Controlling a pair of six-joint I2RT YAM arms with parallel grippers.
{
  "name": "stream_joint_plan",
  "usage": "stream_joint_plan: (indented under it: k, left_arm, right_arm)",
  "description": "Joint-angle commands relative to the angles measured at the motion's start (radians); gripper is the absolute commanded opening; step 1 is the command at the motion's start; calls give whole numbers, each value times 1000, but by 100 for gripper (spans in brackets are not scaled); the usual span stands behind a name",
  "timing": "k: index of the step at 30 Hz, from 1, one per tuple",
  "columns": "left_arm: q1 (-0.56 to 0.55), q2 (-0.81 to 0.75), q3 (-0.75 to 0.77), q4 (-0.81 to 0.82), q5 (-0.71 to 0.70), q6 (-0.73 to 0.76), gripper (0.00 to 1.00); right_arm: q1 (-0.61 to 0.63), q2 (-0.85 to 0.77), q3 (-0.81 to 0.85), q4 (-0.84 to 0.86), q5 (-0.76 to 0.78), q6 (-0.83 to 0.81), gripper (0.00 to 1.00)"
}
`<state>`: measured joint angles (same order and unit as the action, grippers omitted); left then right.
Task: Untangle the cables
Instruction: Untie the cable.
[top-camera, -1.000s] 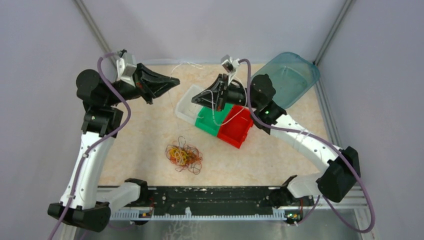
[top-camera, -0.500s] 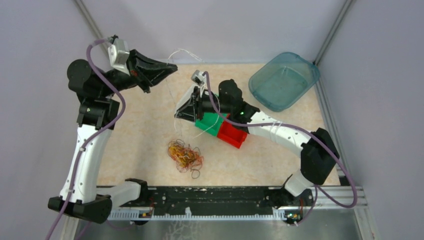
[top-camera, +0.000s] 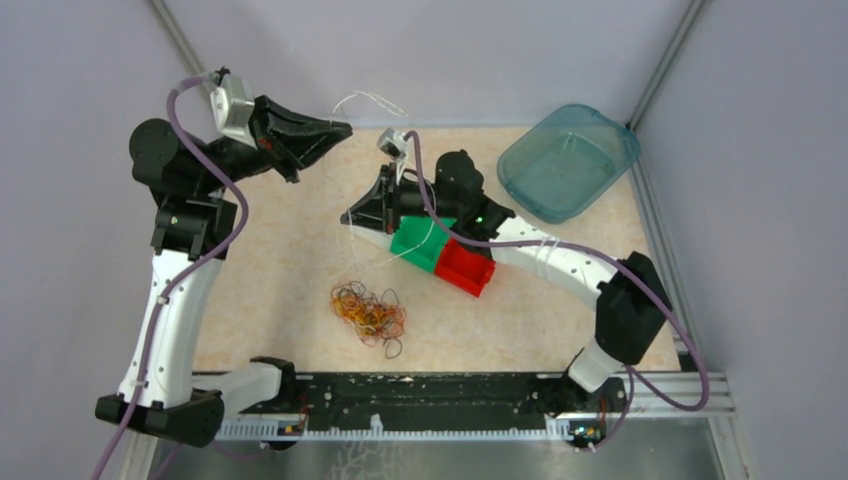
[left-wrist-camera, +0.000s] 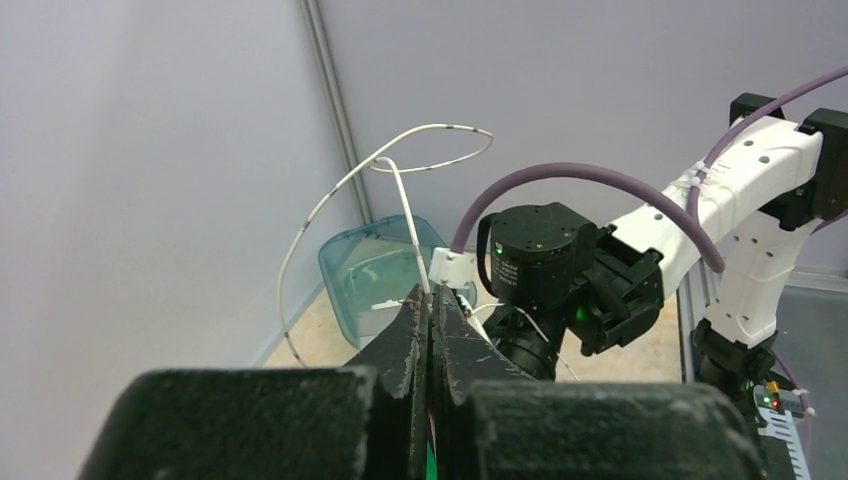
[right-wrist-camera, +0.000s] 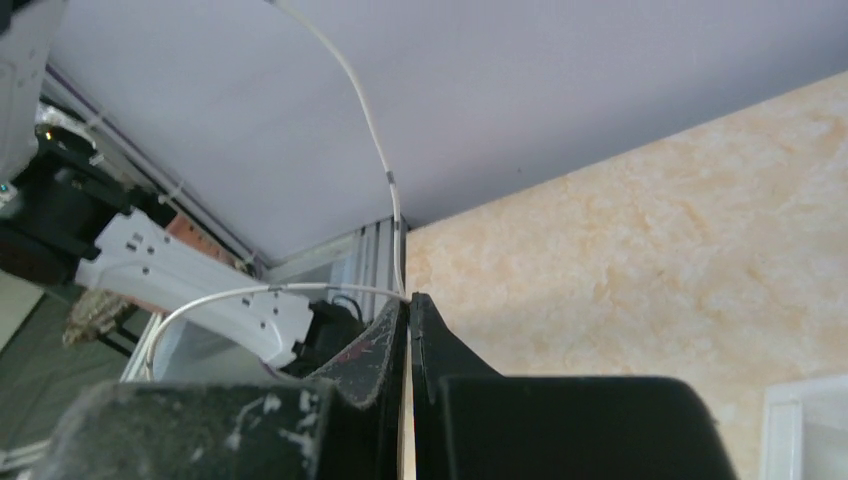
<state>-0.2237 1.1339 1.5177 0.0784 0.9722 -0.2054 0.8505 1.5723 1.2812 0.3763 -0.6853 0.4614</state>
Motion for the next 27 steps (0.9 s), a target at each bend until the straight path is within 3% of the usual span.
stream_joint_plan:
  k: [1, 2, 3, 5, 6, 10, 16, 22, 27]
  left_arm:
    - [0, -10, -1, 16, -13, -4, 0]
    - [0, -14, -3, 2, -18, 4, 3]
    - [0, -21, -4, -14, -27, 11, 16]
    - [0, -41, -17, -61, -52, 33, 55]
    - [0, -56, -27, -91, -68, 48, 67]
    - [0, -138, -106, -211, -124, 137, 86]
    - [2, -247, -224, -389, -137, 223, 92]
    - [1, -312, -400, -387, -144, 273, 90]
    - [1, -285, -361, -399, -149, 325, 90]
  right_arm:
    - [0, 39, 103, 113, 19, 74, 0]
    - [-9, 44, 114, 137, 36, 92, 0]
    - [-21, 48, 127, 155, 49, 112, 0]
    - [-53, 51, 167, 178, 58, 146, 0]
    - [-70, 50, 189, 191, 57, 161, 0]
    - [-124, 34, 277, 177, 44, 183, 0]
    - [-134, 43, 411, 105, 36, 161, 0]
    - [-141, 89, 557, 77, 27, 183, 0]
    - [-164, 140, 679, -5, 23, 166, 0]
